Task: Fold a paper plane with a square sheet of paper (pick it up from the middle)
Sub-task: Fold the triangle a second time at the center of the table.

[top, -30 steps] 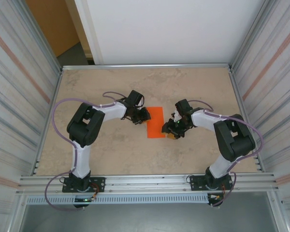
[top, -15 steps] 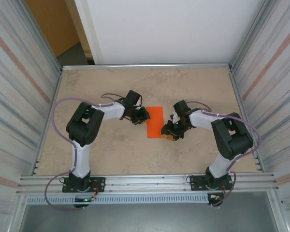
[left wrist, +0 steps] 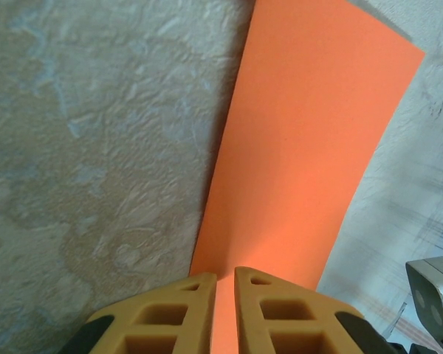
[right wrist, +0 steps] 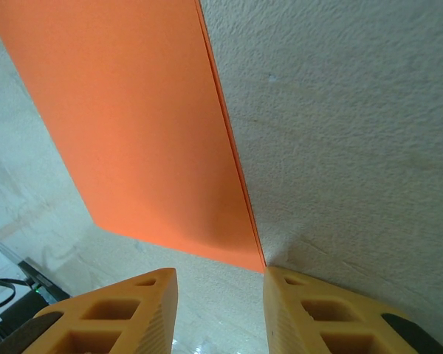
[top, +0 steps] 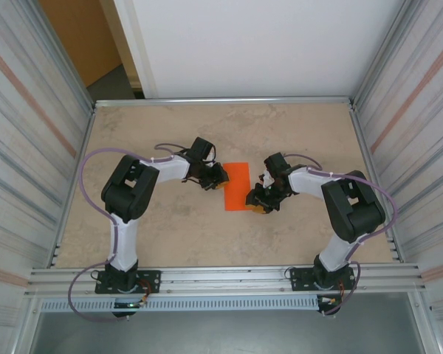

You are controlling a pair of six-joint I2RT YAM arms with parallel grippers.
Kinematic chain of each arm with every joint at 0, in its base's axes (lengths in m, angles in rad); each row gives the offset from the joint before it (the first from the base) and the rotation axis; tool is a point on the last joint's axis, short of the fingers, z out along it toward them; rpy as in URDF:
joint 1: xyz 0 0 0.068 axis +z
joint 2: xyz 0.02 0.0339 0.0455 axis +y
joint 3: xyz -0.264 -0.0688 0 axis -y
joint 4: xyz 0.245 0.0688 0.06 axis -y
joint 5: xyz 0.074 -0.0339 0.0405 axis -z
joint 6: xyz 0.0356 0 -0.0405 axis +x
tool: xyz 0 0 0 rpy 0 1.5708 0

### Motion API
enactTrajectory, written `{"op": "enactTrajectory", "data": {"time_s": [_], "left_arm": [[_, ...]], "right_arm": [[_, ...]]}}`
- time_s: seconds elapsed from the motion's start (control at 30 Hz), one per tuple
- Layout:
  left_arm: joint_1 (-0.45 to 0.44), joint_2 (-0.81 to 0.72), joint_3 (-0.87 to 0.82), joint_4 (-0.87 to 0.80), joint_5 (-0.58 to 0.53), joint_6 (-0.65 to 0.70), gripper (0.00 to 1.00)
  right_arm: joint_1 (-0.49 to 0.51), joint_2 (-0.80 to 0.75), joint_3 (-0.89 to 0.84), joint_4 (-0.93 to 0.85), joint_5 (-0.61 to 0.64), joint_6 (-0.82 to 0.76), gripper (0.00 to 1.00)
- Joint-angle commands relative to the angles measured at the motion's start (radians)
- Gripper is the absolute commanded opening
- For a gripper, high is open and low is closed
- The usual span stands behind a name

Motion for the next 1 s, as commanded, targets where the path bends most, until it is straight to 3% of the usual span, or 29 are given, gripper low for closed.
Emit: {"op": "enactTrajectory", "data": {"time_s": [0.0, 0.23, 0.5, 0.8, 0.97], "left_arm": [[-0.005, 0.001, -0.03, -0.046, -0.045, 0.038, 0.17], [-0.039, -0.096, 0.002, -0.013, -0.065, 0.131, 0.25], [-0.031, -0.005, 0.093, -0.078, -0.087, 0.16, 0.25], [-0.025, 0.076, 0.12, -0.203, -0.208, 0.098, 0.21], [-0.019, 0.098, 0.095, -0.22, -0.222, 0.051, 0.19]], "right_arm": [[0.007, 0.032, 0.015, -0.015, 0.036, -0.034, 0.35], [0.007, 0.02, 0.016, -0.021, 0.046, -0.04, 0.34], [0.005, 0.012, 0.013, -0.021, 0.045, -0.042, 0.34], [-0.005, -0.017, -0.001, -0.008, 0.045, -0.04, 0.34], [-0.005, 0.001, 0.0, 0.005, 0.033, -0.037, 0.3]]}}
